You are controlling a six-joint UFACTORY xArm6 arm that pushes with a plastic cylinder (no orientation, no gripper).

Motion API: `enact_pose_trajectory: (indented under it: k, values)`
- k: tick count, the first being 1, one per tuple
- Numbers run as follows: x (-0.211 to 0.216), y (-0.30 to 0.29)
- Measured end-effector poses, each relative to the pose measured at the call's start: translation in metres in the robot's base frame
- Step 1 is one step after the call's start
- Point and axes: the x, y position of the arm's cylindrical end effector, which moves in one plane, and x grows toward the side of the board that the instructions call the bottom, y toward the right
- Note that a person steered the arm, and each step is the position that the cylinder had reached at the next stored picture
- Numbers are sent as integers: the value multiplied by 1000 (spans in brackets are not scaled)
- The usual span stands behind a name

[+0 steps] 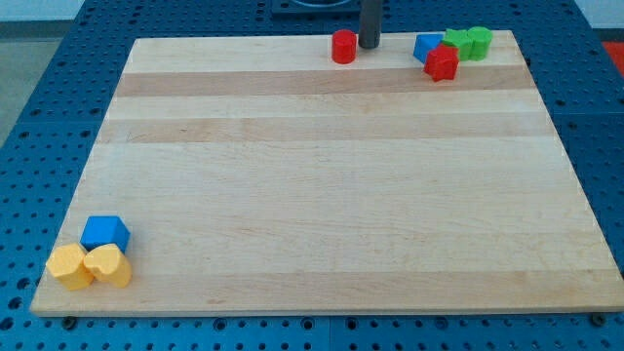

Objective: Push the red circle to the center

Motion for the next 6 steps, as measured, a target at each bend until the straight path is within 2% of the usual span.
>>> enact_pose_trajectory:
  k: [1, 2, 3, 6]
  values:
    - [1, -14]
    - [16, -63]
    - [30, -71]
    - [123, -64]
